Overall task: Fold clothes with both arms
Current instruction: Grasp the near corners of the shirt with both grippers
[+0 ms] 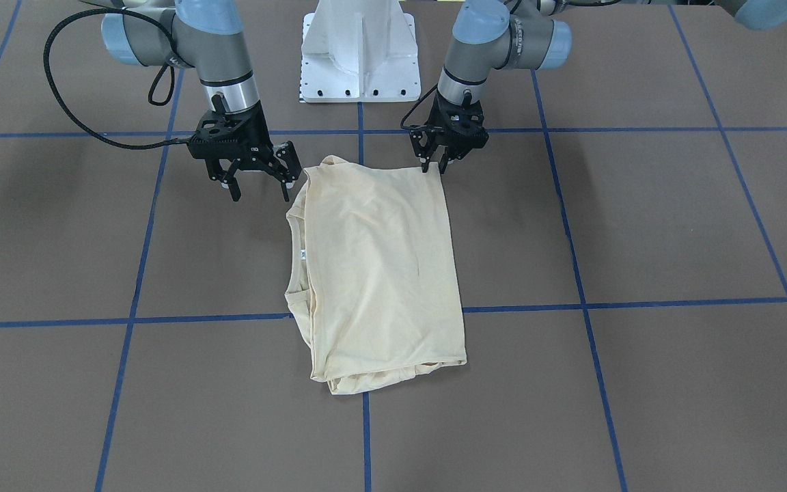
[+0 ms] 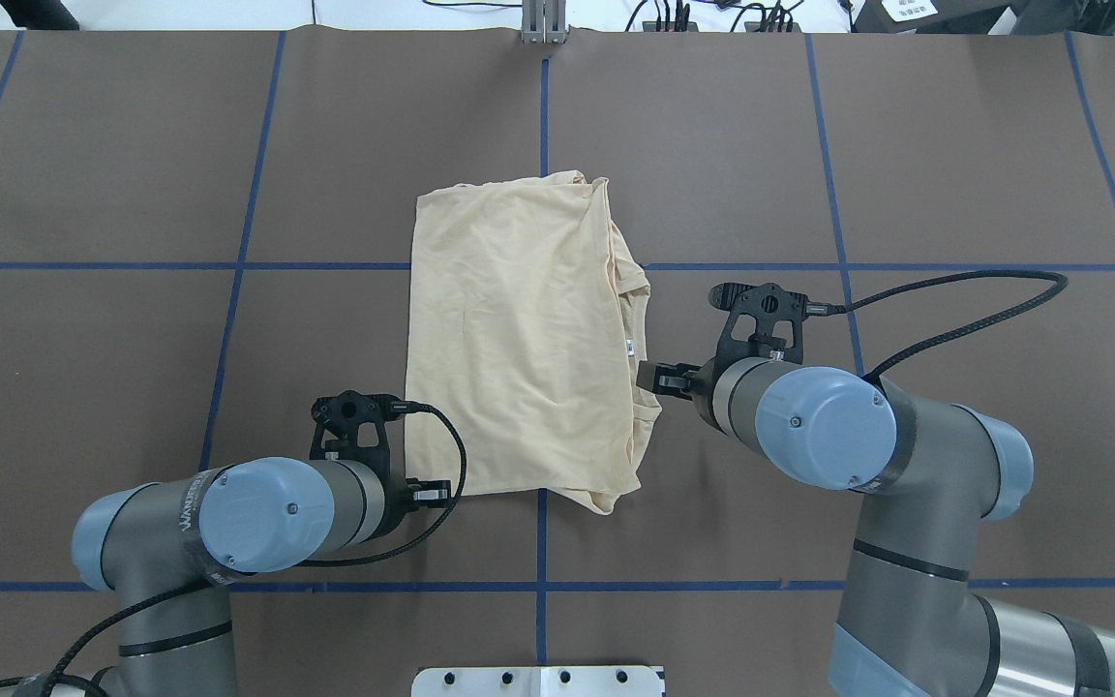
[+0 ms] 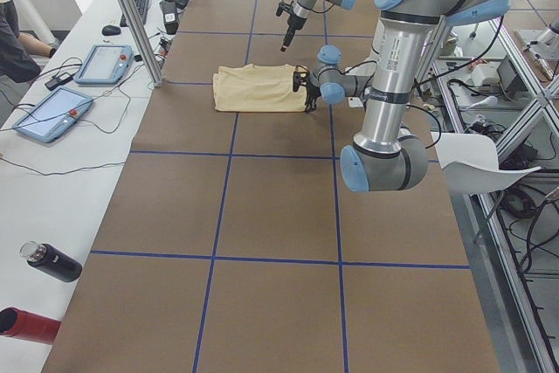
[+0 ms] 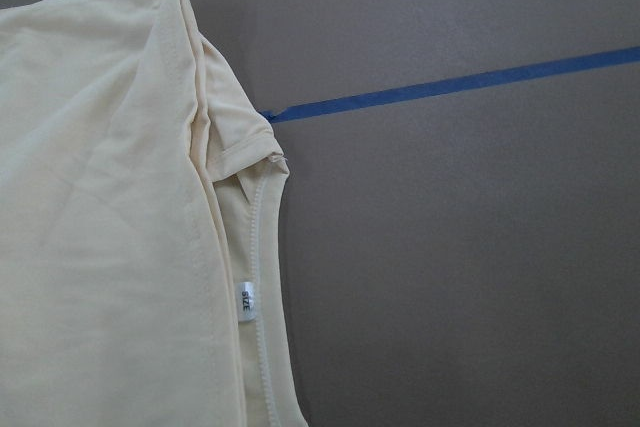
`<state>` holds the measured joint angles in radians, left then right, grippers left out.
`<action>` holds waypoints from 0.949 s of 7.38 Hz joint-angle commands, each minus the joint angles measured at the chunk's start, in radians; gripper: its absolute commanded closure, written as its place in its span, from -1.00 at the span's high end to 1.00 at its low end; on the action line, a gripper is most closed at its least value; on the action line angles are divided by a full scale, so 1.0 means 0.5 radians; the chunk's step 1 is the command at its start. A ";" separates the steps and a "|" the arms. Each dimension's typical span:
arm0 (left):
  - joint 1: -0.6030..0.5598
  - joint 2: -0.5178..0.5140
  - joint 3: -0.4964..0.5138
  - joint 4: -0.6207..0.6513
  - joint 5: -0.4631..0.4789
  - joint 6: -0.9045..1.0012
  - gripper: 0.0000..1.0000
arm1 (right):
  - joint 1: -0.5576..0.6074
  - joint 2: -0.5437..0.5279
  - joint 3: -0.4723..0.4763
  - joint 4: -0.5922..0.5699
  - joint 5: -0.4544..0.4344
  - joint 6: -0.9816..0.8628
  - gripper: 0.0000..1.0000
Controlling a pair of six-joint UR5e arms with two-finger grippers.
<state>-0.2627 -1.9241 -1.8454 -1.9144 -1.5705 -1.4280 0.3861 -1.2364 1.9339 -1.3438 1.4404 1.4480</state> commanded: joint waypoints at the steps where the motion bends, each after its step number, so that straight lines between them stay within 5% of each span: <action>1: 0.001 -0.002 0.003 0.000 0.002 -0.013 -0.67 | -0.002 0.000 -0.002 0.000 0.000 0.000 1.00; 2: 0.001 -0.002 -0.006 0.000 0.005 -0.019 -1.00 | -0.005 0.000 -0.002 0.000 0.000 0.000 1.00; 7: -0.002 -0.002 -0.021 0.000 0.009 -0.022 -1.00 | -0.238 0.049 -0.097 -0.021 -0.208 0.425 0.92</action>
<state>-0.2636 -1.9243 -1.8557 -1.9138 -1.5662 -1.4377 0.3103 -1.2184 1.9065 -1.3519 1.3856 1.5817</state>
